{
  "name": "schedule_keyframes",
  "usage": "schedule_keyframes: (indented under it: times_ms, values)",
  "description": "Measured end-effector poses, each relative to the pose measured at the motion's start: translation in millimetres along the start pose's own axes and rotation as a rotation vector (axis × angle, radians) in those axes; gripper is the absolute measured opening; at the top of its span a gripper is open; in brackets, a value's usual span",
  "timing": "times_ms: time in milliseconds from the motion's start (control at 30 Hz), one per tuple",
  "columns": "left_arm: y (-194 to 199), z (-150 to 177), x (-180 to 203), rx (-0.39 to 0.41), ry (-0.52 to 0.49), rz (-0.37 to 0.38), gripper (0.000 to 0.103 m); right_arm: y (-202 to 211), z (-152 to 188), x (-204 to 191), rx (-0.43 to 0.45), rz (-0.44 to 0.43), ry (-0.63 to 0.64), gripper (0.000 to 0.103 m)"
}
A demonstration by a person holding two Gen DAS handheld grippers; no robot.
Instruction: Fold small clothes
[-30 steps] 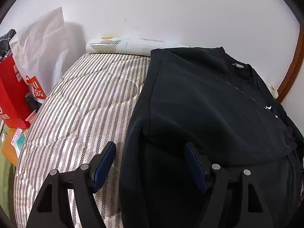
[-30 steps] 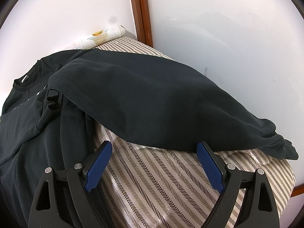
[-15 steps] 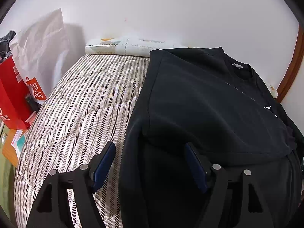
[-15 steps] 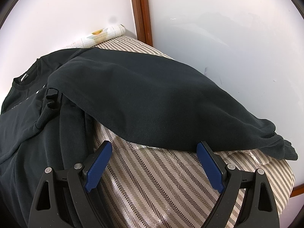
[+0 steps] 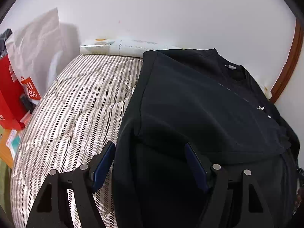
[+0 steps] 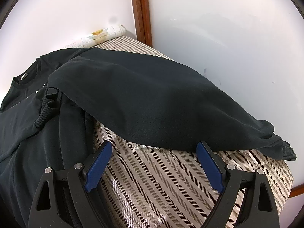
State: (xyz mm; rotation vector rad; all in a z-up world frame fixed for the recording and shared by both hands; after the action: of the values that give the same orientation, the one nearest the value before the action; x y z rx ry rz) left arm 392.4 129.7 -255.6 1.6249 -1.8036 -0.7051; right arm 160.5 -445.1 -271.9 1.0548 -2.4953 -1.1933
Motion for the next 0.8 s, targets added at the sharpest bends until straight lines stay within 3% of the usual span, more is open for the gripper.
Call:
schedule_keyframes:
  times_ms: [533, 800]
  values:
    - [6, -3, 5, 0.028, 0.007, 0.036, 0.073, 12, -2, 7, 0.038, 0.05, 0.006, 0.089]
    - [11, -5, 11, 0.051, 0.004, 0.069, 0.073, 47, -19, -7, 0.11, 0.036, 0.072, 0.089]
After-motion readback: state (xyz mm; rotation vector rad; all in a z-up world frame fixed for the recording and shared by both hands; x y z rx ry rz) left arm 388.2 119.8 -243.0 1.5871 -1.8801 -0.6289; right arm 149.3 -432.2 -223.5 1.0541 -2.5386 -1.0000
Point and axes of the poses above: each gripper's, at about its wrist camera, not at the fingertips, and y roughly against the way its jaws point, x to its right, z to its underside, the point moved 10 cm from there along -y, roughly the way its jaws point, and after that the axes turned 8 degrees about -y, right-handed, at the moved point
